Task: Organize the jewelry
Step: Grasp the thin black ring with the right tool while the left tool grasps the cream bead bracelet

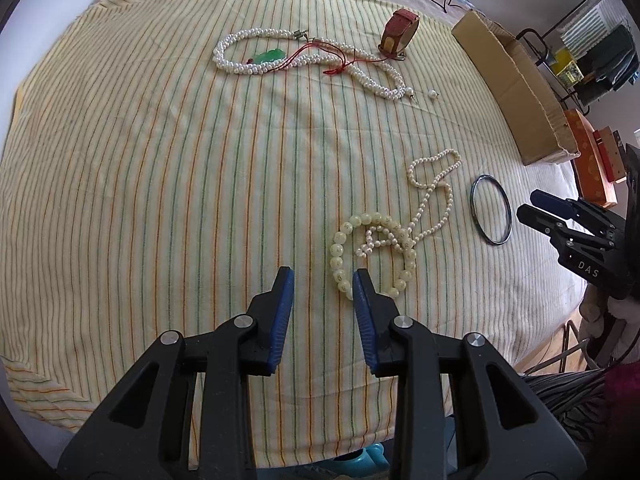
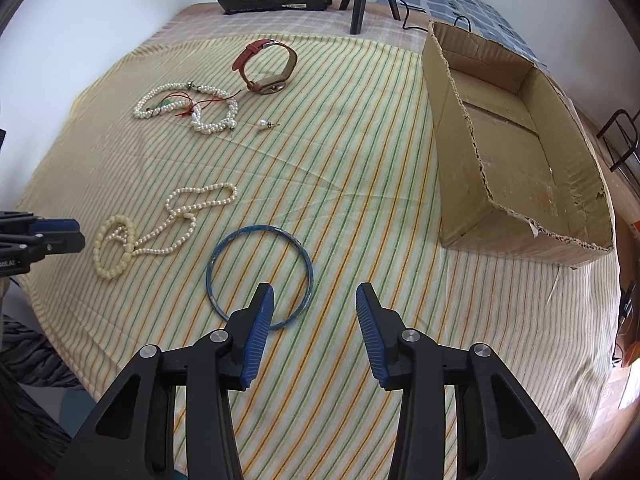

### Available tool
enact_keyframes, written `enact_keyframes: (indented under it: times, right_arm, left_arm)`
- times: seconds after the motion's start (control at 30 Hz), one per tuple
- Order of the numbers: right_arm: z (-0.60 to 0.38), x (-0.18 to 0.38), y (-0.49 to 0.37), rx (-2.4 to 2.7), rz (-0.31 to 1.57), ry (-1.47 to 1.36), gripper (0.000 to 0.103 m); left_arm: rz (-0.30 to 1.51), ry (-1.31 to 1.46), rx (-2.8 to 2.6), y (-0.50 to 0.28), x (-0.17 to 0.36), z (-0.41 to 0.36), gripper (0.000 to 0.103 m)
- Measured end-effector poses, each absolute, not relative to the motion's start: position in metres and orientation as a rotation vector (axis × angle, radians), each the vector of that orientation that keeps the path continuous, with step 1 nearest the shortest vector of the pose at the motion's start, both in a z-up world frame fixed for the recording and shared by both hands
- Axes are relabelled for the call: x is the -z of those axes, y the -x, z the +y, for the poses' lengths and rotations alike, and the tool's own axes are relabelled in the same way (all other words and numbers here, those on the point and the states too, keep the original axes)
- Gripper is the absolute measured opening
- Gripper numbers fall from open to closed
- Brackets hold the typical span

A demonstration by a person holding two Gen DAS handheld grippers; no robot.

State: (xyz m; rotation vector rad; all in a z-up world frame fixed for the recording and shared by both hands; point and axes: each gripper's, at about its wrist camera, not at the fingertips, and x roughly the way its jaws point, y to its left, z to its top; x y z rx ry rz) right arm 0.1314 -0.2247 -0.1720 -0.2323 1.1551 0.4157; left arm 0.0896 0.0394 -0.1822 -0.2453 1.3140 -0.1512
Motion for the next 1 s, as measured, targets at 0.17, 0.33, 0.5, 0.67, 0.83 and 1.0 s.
enact_keyframes:
  times: [0.17, 0.33, 0.5, 0.67, 0.83, 1.0]
  right_arm:
    - [-0.223, 0.178, -0.135, -0.408, 1.161, 0.242, 0.04]
    - [-0.225, 0.181, -0.14, -0.396, 1.163, 0.239, 0.04]
    - [-0.224, 0.186, -0.143, -0.395, 1.176, 0.243, 0.04]
    - [-0.22, 0.192, -0.146, -0.395, 1.191, 0.258, 0.04]
    - [-0.216, 0.195, -0.152, -0.389, 1.2, 0.265, 0.037]
    - [-0.21, 0.197, -0.154, -0.407, 1.199, 0.278, 0.018]
  left_arm:
    - [1.318, 0.21, 0.148, -0.094, 0.187, 0.035, 0.028]
    - [1.324, 0.164, 0.137, -0.095, 0.197, 0.032, 0.022]
    - [1.328, 0.167, 0.136, -0.1, 0.201, 0.027, 0.022]
    - [1.329, 0.154, 0.125, -0.107, 0.208, 0.021, 0.022]
    - [1.319, 0.132, 0.106, -0.111, 0.211, 0.015, 0.013]
    - [1.315, 0.138, 0.096, -0.111, 0.209, 0.016, 0.007]
